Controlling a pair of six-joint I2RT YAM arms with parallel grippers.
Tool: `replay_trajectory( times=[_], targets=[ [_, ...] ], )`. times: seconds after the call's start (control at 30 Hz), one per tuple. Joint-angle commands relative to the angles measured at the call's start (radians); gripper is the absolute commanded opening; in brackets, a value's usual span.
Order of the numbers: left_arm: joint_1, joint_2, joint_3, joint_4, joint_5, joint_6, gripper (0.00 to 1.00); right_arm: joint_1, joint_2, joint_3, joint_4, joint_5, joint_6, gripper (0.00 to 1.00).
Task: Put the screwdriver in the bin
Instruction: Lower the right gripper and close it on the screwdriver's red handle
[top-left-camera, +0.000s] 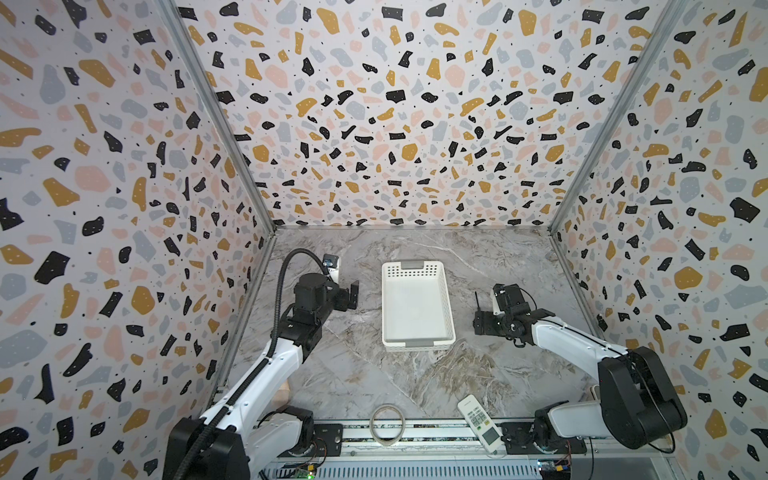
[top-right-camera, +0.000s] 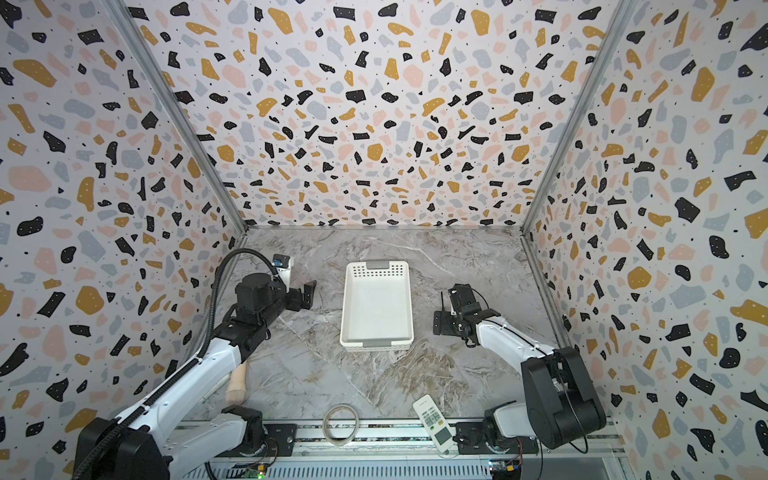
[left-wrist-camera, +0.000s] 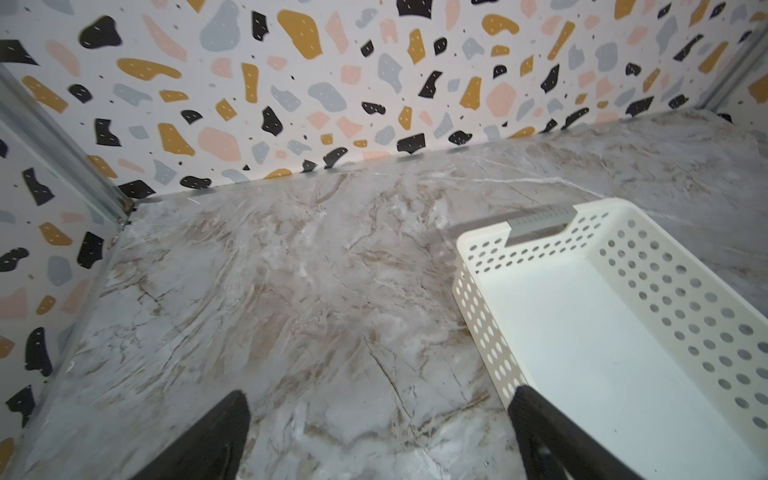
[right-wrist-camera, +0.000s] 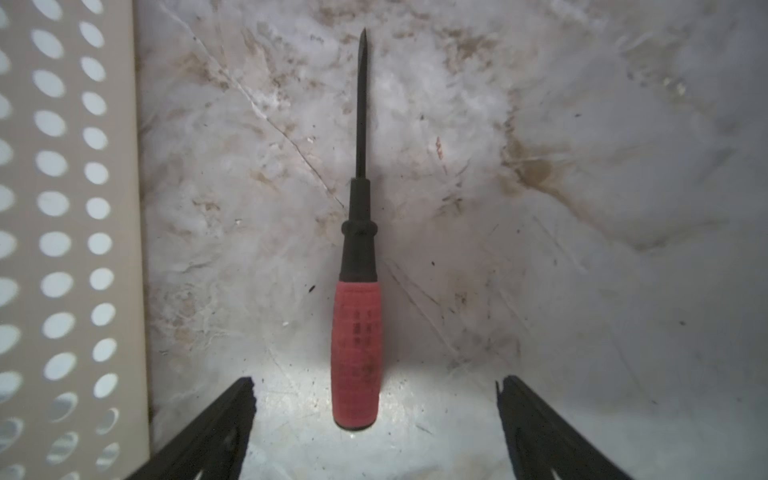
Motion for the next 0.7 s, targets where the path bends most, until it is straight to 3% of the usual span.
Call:
replay_trajectory(
  times=[0.0,0.2,0.43,0.67],
  targets=[
    [-0.027,-0.003,0.029,-0.018,0.004,0.043,1.00,0.020,0.012,0.009,0.015,0.035,0.019,0.89],
    [-0.038,-0.002,0.029,-0.014,-0.007,0.036,1.00,0.029,0.032,0.041,0.008,0.057,-0.003,0.82],
    [-0.041,0.003,0.030,-0.020,-0.029,0.033,1.00,0.030,0.053,0.067,-0.001,0.079,-0.023,0.63],
    [-0.042,0.000,0.028,-0.033,-0.056,0.041,1.00,0.031,0.084,0.081,0.016,0.081,-0.033,0.56]
  ],
)
